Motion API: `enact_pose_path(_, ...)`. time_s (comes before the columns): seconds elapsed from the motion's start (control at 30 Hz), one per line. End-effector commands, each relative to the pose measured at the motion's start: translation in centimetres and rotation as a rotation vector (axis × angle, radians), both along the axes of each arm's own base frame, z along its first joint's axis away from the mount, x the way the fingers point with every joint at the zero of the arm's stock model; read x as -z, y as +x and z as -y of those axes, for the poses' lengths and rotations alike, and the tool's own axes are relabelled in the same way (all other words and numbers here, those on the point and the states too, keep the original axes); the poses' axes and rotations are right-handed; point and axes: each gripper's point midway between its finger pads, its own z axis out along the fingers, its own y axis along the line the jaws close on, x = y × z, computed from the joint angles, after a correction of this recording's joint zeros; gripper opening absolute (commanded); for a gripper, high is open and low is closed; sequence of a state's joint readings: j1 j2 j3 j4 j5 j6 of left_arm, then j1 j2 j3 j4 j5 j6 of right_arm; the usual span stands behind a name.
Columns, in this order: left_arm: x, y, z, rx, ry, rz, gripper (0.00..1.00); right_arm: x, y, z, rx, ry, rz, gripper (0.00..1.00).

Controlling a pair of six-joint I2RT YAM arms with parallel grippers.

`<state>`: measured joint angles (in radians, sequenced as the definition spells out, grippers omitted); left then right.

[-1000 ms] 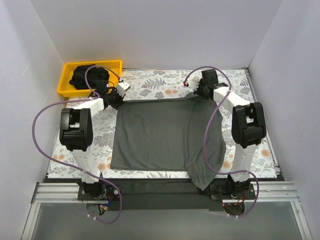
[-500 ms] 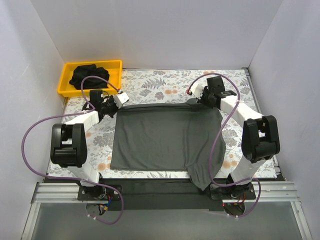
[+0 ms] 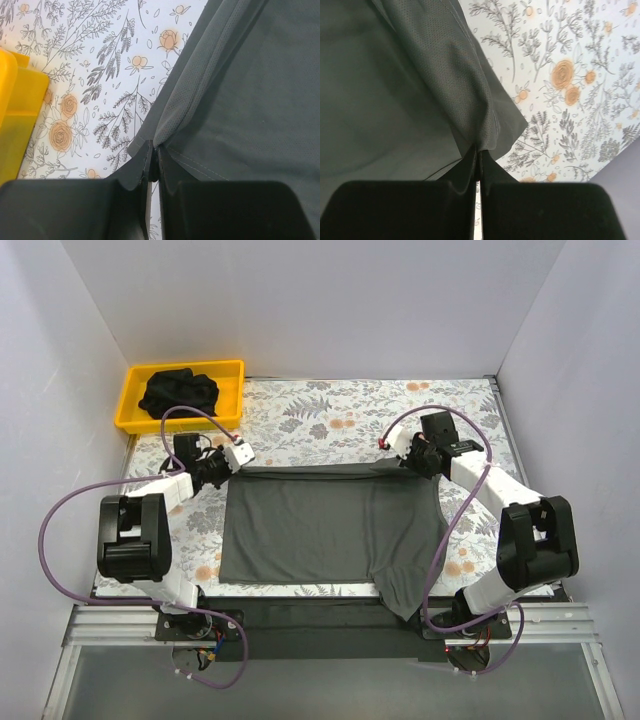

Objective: Fold and stack the t-shirts
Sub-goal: Fold the tshirt

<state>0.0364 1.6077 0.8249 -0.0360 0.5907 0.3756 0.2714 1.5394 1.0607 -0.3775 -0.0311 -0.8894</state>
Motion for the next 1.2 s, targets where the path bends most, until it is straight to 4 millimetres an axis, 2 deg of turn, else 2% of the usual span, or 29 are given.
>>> enact_pose_path(0.0,-2.1,-0.3,0.2,0.041,0.017,0.071,0.01,-0.8,-1.1,-0.5,-0.008,0.035,0.000,0.01)
enact_pose_path(0.17,-1.8,-1.2,0.5,0.069,0.020,0.064,0.00,0.1,-2.4,-0.8,-0.032,0.038,-0.038,0.01)
enact_pose_path(0.33,-0.4,-2.8,0.6,0.120,0.052,0.039,0.02,1.1,-4.1,-1.3,-0.068,0.032,-0.080,0.01)
enact_pose_path(0.43,-0.2,-3.6,0.5,0.146,0.076,0.031,0.14,1.6,-4.9,-1.4,-0.090,0.015,-0.099,0.01)
enact_pose_path(0.47,-0.3,-3.7,0.5,0.156,0.086,0.033,0.26,1.7,-5.1,-1.2,-0.089,0.010,-0.107,0.15)
enact_pose_path(0.53,-0.4,-4.4,0.5,0.168,0.089,-0.004,0.34,1.5,-5.8,-1.0,-0.092,-0.002,-0.130,0.26)
enact_pose_path(0.63,-1.7,-5.9,0.7,0.203,0.043,-0.042,0.35,0.3,-6.6,-0.8,-0.106,0.013,-0.142,0.38)
enact_pose_path(0.67,-3.0,-5.8,0.7,0.205,0.034,-0.023,0.35,-0.2,-6.7,-0.5,-0.100,0.025,-0.145,0.44)
enact_pose_path(0.7,-3.3,-6.6,1.2,0.219,0.000,-0.053,0.35,-1.3,-7.2,-0.9,-0.117,0.059,-0.166,0.47)
enact_pose_path(0.77,-4.7,-6.9,1.8,0.240,-0.031,-0.045,0.35,-2.3,-7.3,-1.0,-0.117,0.108,-0.197,0.52)
enact_pose_path(0.8,-5.0,-7.2,2.0,0.238,-0.050,-0.054,0.35,-2.0,-8.0,-1.4,-0.101,0.149,-0.265,0.52)
enact_pose_path(0.83,-5.5,-7.2,2.5,0.233,-0.090,-0.063,0.37,-3.3,-7.2,-2.0,-0.098,0.180,-0.262,0.52)
enact_pose_path(0.87,-5.7,-7.1,2.6,0.219,-0.112,-0.074,0.37,-3.3,-7.0,-2.3,-0.083,0.202,-0.290,0.50)
enact_pose_path(0.9,-6.2,-6.6,2.8,0.209,-0.127,-0.070,0.37,-2.2,-7.3,-2.9,-0.037,0.242,-0.381,0.45)
enact_pose_path(0.97,-5.9,-6.4,2.9,0.168,-0.170,-0.122,0.40,-2.7,-6.2,-3.9,0.002,0.290,-0.415,0.43)
enact_pose_path(1.0,-6.4,-5.9,2.9,0.157,-0.179,-0.119,0.43,-1.7,-6.1,-4.4,0.020,0.307,-0.477,0.42)
enact_pose_path(1.17,-6.9,-5.5,3.1,0.103,-0.245,-0.156,0.48,-0.5,-4.4,-5.8,0.106,0.370,-0.571,0.45)
